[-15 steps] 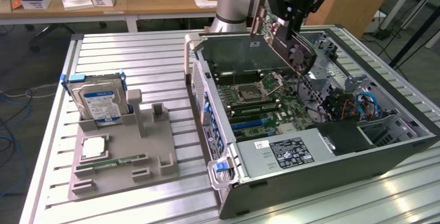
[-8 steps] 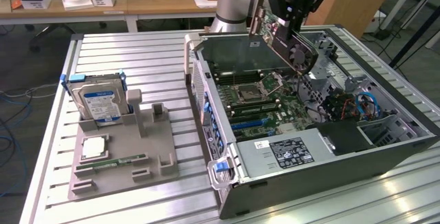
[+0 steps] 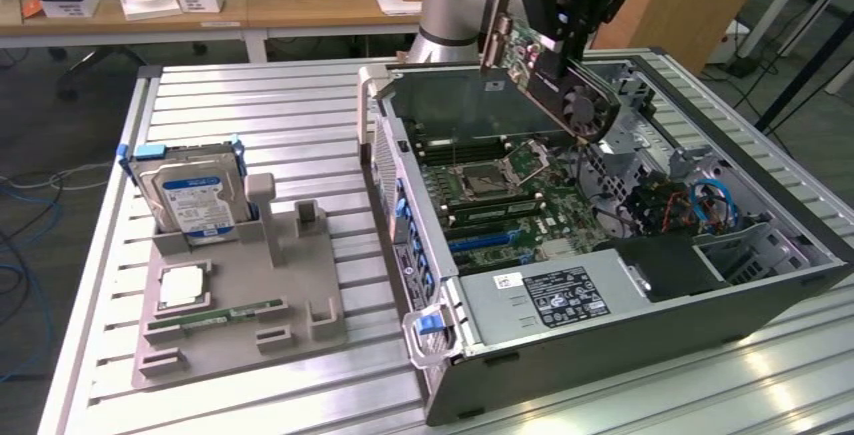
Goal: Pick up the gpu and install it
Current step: 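Insert the gpu into the slot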
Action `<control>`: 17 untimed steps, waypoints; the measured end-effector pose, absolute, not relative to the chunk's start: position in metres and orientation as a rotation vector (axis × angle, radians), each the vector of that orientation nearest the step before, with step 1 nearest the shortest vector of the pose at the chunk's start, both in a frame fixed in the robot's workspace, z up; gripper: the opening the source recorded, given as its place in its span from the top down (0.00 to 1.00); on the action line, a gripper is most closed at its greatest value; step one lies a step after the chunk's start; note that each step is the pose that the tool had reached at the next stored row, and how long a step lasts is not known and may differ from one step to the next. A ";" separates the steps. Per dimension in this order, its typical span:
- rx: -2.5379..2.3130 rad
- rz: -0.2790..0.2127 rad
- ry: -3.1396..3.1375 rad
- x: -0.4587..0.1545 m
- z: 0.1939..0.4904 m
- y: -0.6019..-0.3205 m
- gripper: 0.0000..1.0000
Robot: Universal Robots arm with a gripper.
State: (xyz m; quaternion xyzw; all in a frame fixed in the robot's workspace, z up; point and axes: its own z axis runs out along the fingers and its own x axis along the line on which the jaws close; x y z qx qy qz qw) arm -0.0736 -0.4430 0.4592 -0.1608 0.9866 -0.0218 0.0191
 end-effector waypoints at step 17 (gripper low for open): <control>-0.640 -0.065 3.034 -0.074 0.459 -0.443 0.74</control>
